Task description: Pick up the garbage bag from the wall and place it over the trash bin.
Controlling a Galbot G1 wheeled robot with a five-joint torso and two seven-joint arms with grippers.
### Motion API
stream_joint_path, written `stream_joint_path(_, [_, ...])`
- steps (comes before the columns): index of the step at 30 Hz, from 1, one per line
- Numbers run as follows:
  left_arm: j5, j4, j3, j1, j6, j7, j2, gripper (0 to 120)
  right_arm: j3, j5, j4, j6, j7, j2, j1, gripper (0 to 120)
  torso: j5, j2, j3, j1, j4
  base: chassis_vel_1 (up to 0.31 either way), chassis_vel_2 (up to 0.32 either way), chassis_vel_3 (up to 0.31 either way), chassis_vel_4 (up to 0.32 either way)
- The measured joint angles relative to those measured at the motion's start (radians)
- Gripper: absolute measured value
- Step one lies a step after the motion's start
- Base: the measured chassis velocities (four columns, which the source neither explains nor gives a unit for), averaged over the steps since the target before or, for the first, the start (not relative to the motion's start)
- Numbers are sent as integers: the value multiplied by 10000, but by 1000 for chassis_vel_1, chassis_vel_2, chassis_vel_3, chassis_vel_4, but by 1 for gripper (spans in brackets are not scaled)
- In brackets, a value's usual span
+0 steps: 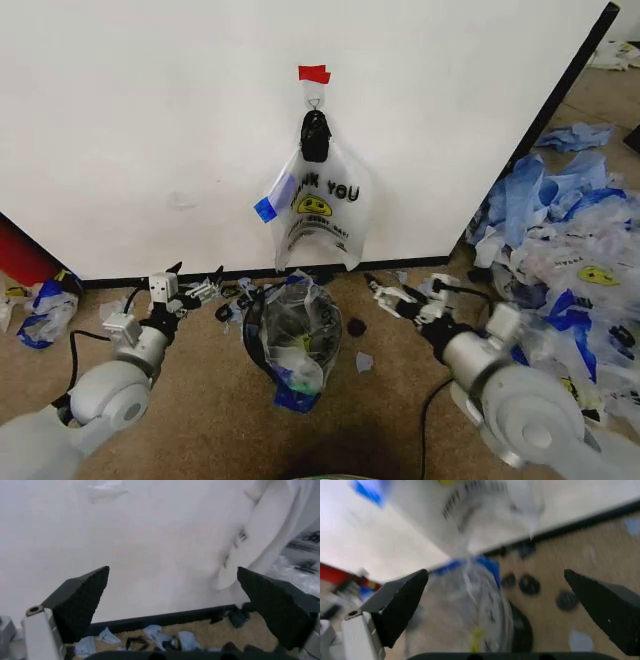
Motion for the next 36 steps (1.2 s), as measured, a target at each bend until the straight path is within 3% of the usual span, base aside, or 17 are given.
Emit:
stream_joint_path(2, [3,126,0,45,-51,4,25,100,-770,310,-263,-597,1126,395,774,100,0,0,-1,0,-2,0,0,0,0])
stream_joint_path(3, [3,126,0,45,-51,4,25,100,-770,310,-263,-597,1126,395,774,100,0,0,-1,0,-2,0,0,0,0])
stream_joint_path(8, [104,306,-48,344,-116,-48,-6,100,-2411,584,-1806,-1303,2474,1780,2613,100,-1,0,0,0,3,0,0,0,0])
stream_joint_path(16, [126,406,-68,464,-124,-126,-34,100,-3377,574,-3052,-1819,3828,3129,3675,100,1,0,0,0,1,0,0,0,0])
stream_joint_path(36, [242,750,254,430,-209,16,-281,100,-3877,27,-3829,-2177,4843,4118,3365,100,1,0,-2,-1,2,0,0,0,0])
